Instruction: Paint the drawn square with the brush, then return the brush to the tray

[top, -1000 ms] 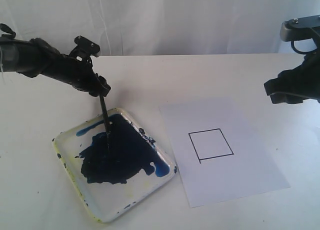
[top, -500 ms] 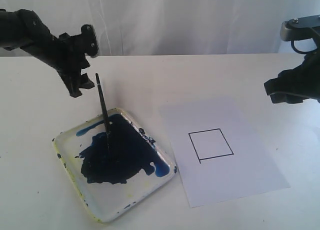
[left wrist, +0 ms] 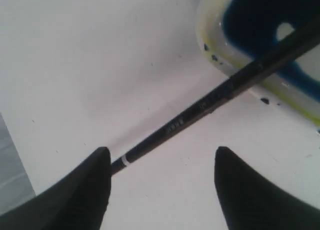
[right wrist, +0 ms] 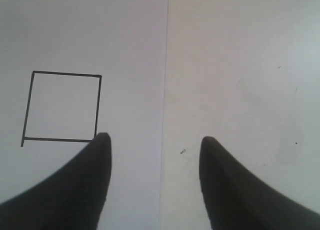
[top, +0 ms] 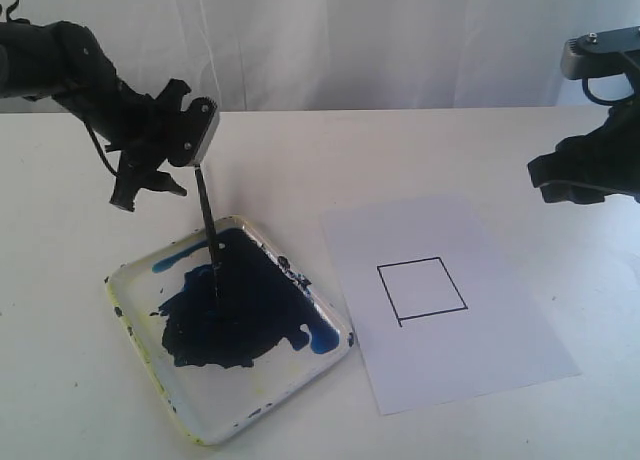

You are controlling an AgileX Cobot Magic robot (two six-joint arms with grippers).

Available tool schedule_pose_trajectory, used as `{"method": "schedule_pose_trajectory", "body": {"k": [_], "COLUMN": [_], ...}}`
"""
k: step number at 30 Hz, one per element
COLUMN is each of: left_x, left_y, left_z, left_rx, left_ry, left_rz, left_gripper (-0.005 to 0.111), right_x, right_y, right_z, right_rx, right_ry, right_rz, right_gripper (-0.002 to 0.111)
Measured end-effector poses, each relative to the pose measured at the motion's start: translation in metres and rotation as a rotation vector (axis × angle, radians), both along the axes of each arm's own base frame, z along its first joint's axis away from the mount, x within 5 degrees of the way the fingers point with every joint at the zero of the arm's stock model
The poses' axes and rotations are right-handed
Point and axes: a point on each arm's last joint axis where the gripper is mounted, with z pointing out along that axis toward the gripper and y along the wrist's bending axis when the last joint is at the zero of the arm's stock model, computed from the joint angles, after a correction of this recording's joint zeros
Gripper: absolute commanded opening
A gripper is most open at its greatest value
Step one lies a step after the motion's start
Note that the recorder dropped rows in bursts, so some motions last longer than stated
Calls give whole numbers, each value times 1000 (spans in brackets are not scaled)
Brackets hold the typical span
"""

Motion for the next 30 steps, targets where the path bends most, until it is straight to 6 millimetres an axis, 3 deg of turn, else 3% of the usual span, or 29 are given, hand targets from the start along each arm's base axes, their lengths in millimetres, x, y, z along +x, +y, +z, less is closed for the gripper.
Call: {"method": "schedule_pose_trajectory", "body": {"k": [8, 18, 30], "left_x": [-4, 4, 1], "left_y": [-22, -18, -15], "left_z": [-8, -16, -21], "left_rx": [53, 124, 174], "left_ry": [-43, -114, -72], "left_rz": [-144, -153, -187], "left_gripper": [75, 75, 75], "right_x": [1, 2, 4], "right_y": [0, 0, 0], "right_z": [-2, -1, -4], "right_rx": [0, -1, -1], "right_ry": [7, -4, 3], "right_rz": [0, -2, -3], "right_gripper": [51, 51, 51]}}
